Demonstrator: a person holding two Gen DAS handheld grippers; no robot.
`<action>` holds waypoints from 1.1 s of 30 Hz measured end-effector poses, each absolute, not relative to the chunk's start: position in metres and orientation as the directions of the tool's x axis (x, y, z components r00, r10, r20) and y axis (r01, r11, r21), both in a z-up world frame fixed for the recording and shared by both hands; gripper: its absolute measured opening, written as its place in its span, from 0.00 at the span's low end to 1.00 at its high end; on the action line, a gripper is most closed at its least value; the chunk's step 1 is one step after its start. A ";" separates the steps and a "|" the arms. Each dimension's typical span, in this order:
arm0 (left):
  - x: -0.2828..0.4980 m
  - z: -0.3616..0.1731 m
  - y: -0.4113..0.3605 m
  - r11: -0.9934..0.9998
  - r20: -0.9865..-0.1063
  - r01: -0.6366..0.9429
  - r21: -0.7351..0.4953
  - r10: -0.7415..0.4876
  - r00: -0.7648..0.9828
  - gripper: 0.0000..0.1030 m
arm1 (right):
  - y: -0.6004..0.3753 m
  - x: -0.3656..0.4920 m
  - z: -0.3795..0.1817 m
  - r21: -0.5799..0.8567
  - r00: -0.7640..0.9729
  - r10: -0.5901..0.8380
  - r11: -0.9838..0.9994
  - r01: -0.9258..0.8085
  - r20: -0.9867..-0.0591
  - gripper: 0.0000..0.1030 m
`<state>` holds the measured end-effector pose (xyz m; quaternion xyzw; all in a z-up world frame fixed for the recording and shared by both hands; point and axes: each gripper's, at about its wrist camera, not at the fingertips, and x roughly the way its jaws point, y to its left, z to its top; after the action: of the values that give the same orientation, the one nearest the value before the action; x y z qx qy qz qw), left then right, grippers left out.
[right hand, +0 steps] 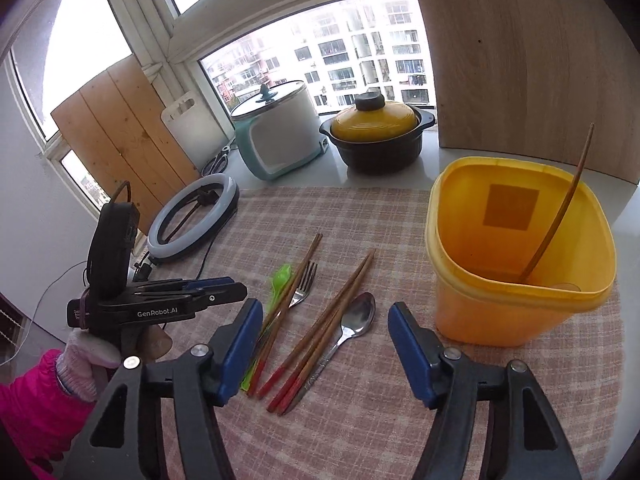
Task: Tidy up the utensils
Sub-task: 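Move both tools back from the container toward the remaining utensils, then grasp a red-tipped chopstick with the left tool while the right tool grasps another chopstick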
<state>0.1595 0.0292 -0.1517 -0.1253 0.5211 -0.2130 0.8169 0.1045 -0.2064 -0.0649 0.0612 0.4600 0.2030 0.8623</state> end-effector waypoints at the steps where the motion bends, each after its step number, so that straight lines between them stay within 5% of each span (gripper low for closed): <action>1: 0.161 -0.155 0.027 0.879 -0.803 0.220 -0.423 -0.476 0.358 0.35 | -0.203 0.105 -0.072 0.298 0.477 0.410 0.908 -0.294 -0.778 0.59; 10: 0.182 -0.178 0.026 0.895 -0.833 0.172 -0.412 -0.446 0.326 0.21 | -0.167 0.107 -0.111 0.310 0.369 0.421 0.894 -0.324 -0.829 0.40; 33: 0.201 -0.199 0.019 0.910 -0.856 0.170 -0.378 -0.413 0.311 0.11 | -0.113 0.155 -0.155 0.268 0.254 0.371 0.893 -0.362 -0.894 0.30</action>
<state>0.2014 0.0190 -0.1992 -0.1091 0.5583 -0.1818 0.8021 0.1546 -0.1126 -0.1551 0.0038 0.5654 0.2313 0.7917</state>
